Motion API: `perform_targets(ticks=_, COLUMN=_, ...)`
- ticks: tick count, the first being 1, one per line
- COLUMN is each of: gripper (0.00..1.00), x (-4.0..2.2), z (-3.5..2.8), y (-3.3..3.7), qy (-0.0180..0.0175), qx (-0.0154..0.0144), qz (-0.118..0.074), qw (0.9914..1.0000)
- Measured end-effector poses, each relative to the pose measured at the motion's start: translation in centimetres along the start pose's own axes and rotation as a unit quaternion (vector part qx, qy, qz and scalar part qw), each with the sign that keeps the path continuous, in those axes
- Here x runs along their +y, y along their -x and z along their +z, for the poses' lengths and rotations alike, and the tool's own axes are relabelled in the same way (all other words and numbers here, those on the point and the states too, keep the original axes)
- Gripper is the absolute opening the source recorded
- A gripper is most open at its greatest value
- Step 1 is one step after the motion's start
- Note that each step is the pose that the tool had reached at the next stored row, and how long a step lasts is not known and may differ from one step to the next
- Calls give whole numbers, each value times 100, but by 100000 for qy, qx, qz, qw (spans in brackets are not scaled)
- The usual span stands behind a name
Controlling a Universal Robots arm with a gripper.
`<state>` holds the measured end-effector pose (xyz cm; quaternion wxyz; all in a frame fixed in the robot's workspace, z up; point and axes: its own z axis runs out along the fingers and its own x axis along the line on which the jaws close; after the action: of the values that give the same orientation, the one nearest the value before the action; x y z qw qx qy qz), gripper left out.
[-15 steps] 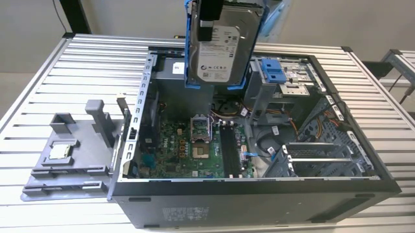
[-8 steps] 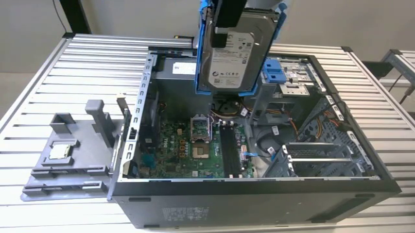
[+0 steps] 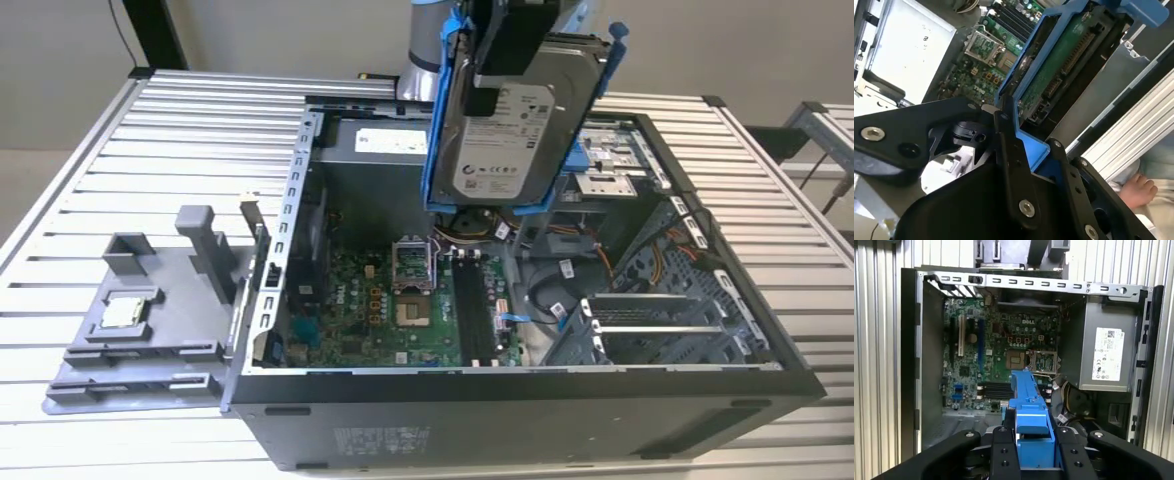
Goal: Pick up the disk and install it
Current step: 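Pick up the disk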
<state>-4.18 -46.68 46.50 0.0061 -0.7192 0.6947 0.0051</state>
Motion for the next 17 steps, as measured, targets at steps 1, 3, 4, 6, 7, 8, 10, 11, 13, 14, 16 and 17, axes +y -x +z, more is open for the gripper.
perform_targets(ticks=1, gripper=0, x=-20, z=0, y=-28, qy=8, qx=-3, qz=1, qw=100000)
perform_targets(ticks=3, gripper=0, x=-59, z=-1, y=-80, qy=31, qx=-5, qz=6, qw=100000)
perform_targets(ticks=4, gripper=0, x=-80, z=-1, y=-109, qy=42, qx=-4, qz=4, qw=100000)
perform_targets(ticks=6, gripper=0, x=-121, z=-2, y=-162, qy=64, qx=-2, qz=-1, qw=100000)
perform_targets(ticks=7, gripper=0, x=-144, z=-3, y=-190, qy=72, qx=-5, qz=1, qw=100000)
perform_targets(ticks=8, gripper=0, x=-165, z=-3, y=-217, qy=78, qx=-3, qz=6, qw=100000)
perform_targets(ticks=10, gripper=0, x=-210, z=-4, y=-269, qy=89, qx=-4, qz=3, qw=100000)
perform_targets(ticks=11, gripper=0, x=-234, z=-4, y=-297, qy=93, qx=-3, qz=0, qw=100000)
perform_targets(ticks=13, gripper=0, x=-281, z=-5, y=-350, qy=99, qx=-7, qz=5, qw=100000)
perform_targets(ticks=14, gripper=0, x=-305, z=-5, y=-376, qy=98, qx=-5, qz=-1, qw=100000)
perform_targets(ticks=16, gripper=0, x=-353, z=-6, y=-427, qy=102, qx=2, qz=-1, qw=100000)
perform_targets(ticks=17, gripper=0, x=-378, z=-6, y=-452, qy=100, qx=-2, qz=2, qw=100000)
